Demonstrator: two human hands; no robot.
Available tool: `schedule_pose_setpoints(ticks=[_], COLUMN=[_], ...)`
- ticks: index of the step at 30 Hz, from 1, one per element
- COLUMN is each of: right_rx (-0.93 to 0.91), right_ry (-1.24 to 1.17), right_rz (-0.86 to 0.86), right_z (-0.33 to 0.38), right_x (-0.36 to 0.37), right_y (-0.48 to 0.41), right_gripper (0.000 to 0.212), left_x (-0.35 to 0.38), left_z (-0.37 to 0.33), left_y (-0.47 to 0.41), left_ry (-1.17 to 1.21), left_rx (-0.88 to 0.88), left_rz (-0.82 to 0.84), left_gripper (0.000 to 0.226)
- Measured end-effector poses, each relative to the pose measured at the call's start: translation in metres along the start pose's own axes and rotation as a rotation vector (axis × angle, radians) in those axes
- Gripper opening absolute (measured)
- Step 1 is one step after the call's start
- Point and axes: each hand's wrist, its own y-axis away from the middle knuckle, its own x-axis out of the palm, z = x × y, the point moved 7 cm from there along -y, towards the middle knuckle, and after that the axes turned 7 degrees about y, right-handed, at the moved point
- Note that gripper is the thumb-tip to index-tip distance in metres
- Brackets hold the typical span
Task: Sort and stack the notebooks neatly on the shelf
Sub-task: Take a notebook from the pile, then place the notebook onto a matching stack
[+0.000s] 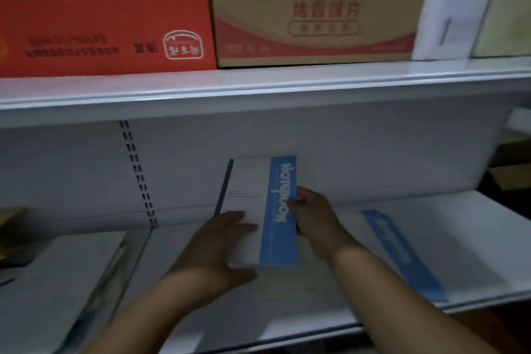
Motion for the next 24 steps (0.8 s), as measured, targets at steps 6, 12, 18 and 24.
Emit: schedule_pose_setpoints(ticks=[6, 12, 18, 24], right_rx=[0.086, 0.138, 0.114, -0.251], right_ry=[0.161, 0.648, 1.071, 0.813], right_rz=[-0.209, -0.174, -0.158, -0.017], right_z=[-0.054, -0.113, -0.108, -0.034], right_x=[-0.163, -0.216, -0.209, -0.103], right_y=[0.01, -0.006, -0.004, 0.006], right_gripper=[0.031, 0.034, 0.027, 0.049], left_x=[0.105, 0.183, 0.167, 0.067], left_z=[-0.109, -0.143, -0.138, -0.056], left_y=[-0.052, -0.068, -0.064, -0.032], left_ry=[0.035, -0.182, -0.072, 0.015], left_rx=[0.129, 0.155, 0.181, -0.042], left_rz=[0.089, 0.23, 0.065, -0.3], left_gripper=[0.063, 0.054, 0.048, 0.044])
